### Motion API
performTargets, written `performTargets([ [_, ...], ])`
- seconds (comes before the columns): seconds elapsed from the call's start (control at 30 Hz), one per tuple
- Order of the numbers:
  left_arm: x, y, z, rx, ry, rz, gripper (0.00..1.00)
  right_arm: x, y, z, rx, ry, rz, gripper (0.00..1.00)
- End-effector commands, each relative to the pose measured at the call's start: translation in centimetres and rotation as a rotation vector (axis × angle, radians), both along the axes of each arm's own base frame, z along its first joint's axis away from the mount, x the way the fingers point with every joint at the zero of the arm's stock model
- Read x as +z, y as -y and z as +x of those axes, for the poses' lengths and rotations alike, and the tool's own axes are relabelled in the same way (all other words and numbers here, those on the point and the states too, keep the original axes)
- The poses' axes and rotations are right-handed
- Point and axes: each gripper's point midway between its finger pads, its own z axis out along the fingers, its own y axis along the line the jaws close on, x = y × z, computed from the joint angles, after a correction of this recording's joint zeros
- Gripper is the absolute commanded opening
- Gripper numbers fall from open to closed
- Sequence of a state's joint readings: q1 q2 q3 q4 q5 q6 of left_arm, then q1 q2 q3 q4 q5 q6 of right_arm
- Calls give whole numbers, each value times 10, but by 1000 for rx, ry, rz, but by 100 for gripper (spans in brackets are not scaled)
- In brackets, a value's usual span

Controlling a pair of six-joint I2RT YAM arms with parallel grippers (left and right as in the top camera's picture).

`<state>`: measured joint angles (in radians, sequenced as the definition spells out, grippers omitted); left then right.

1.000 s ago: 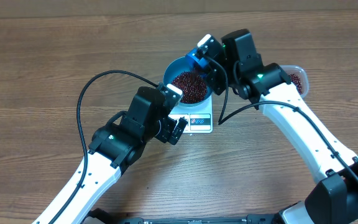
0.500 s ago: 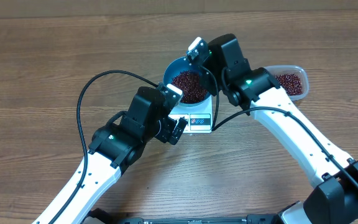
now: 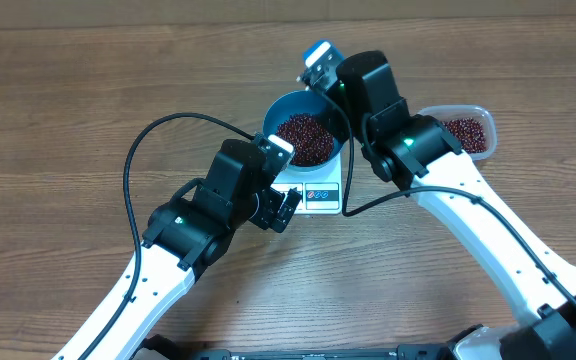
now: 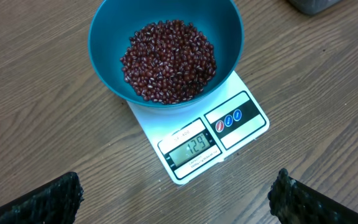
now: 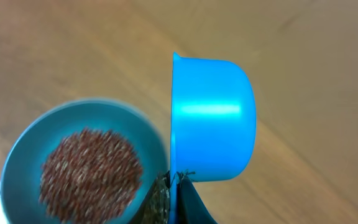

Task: Scoop item into bowl and weigh 150g on scale
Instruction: 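Tilt the scoop with the right gripper to pour beans into the bowl, then carry the empty scoop with the right gripper back over the bean tub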

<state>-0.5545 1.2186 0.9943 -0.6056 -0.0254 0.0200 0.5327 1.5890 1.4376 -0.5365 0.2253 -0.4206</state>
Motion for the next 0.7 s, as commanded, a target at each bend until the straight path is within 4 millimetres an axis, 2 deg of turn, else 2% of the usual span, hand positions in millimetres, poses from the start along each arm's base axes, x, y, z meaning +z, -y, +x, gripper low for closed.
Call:
performTargets([
  [0.0, -2, 1, 0, 5, -12, -16, 100, 58, 25, 6, -157, 155, 55, 4],
  [0.13, -2, 1, 0, 5, -12, -16, 100, 73, 51, 11, -295, 235, 8, 4],
  [0.33, -2, 1, 0, 5, -12, -16, 100, 80, 91, 14, -490, 280, -30, 4],
  [0.5, -2, 1, 0, 5, -12, -16, 99, 75, 133, 15, -655, 267, 6, 4],
  [0.67, -2, 1, 0, 5, -12, -16, 100, 57, 173, 10, -794, 202, 41, 4],
])
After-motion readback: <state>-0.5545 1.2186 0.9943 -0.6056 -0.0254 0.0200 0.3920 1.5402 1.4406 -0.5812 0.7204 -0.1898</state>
